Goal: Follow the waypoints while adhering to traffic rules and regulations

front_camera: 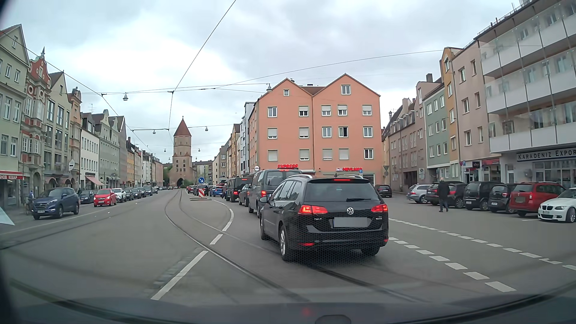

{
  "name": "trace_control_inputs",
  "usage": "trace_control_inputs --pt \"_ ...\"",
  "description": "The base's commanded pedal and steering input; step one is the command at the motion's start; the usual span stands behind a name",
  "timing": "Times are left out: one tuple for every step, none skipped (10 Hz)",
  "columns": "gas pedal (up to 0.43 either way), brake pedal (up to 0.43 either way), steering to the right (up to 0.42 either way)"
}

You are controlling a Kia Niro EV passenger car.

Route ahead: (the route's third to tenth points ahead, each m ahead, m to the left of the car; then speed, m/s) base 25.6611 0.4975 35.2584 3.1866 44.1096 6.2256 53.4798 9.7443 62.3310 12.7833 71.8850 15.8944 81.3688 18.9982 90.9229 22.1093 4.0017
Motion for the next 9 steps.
trace_control_inputs --pt "0.0 0.22 -0.046" --pt "0.0 0.213 -0.046" --pt "0.0 0.207 -0.046" --pt "0.0 0.207 -0.046" --pt "0.0 0.201 -0.046" --pt "0.0 0.177 -0.047" --pt "0.0 0.165 -0.046" --pt "0.0 0.14 -0.046" --pt "0.0 0.128 -0.046"
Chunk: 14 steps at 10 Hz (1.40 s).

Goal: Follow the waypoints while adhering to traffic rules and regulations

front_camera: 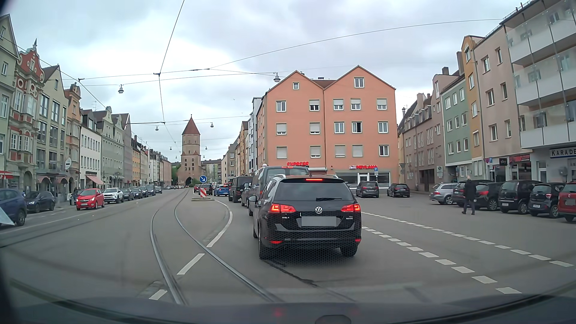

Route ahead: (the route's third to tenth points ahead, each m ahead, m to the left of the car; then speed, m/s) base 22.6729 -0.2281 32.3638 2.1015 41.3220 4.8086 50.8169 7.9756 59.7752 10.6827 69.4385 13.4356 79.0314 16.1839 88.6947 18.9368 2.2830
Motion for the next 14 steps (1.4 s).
trace_control_inputs --pt "0.0 0.104 -0.047" --pt "0.0 0.098 -0.047" --pt "0.0 0.098 -0.047" --pt "0.0 0.098 -0.046" --pt "0.0 0.122 -0.046" --pt "0.0 0.128 -0.047" --pt "0.0 0.128 -0.047" --pt "0.0 0.128 -0.046" --pt "0.0 0.128 -0.046" --pt "0.0 0.122 -0.046" --pt "0.0 0.098 -0.046" --pt "0.0 0.061 -0.046" --pt "0.0 0.055 -0.045" --pt "0.0 0.055 -0.046"
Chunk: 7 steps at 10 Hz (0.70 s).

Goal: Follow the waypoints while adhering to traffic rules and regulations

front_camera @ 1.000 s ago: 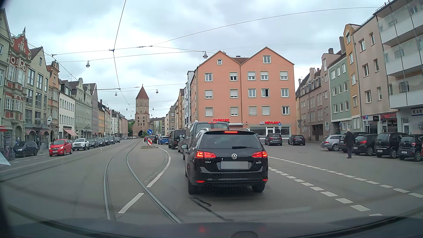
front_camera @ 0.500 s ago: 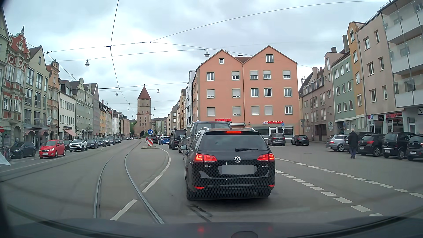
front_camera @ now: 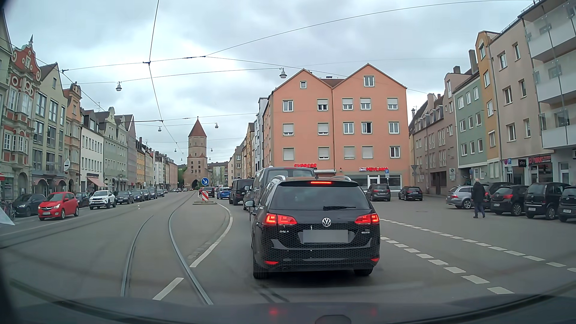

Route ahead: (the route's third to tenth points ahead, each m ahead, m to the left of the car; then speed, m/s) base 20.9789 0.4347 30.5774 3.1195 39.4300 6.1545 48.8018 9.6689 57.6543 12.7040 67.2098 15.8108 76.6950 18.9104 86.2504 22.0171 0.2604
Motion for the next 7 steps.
trace_control_inputs --pt "0.0 0.055 -0.046" --pt "0.0 0.055 -0.046" --pt "0.0 0.055 -0.045" --pt "0.0 0.055 -0.046" --pt "0.0 0.055 -0.045" --pt "0.0 0.061 -0.045" --pt "0.0 0.061 -0.045"
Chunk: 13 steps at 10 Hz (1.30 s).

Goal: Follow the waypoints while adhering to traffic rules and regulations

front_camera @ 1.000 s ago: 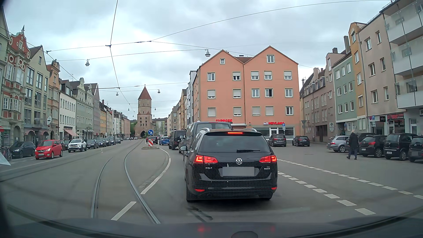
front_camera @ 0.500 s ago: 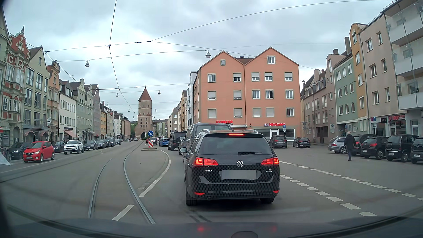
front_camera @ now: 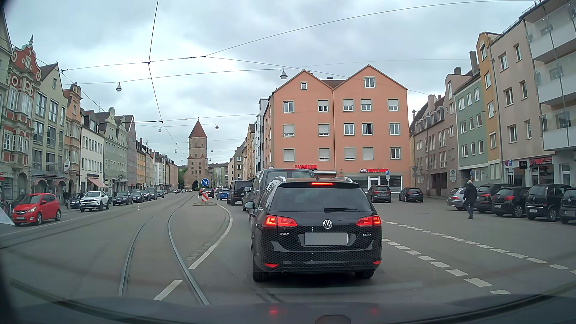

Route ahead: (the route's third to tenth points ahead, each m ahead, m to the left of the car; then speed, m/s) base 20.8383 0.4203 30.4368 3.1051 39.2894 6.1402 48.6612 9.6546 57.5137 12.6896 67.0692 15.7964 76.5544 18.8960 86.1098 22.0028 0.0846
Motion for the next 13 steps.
trace_control_inputs --pt "0.0 0.067 -0.045" --pt "0.0 0.067 -0.045" --pt "0.0 0.061 -0.045" --pt "0.0 0.049 -0.045" --pt "0.0 0.03 -0.044" --pt "0.0 0.024 -0.045" --pt "0.0 0.03 -0.045" --pt "0.0 0.03 -0.044" --pt "0.0 0.049 -0.044" --pt "0.0 0.085 -0.044" --pt "0.0 0.098 -0.044" --pt "0.0 0.098 -0.044" --pt "0.0 0.098 -0.044"
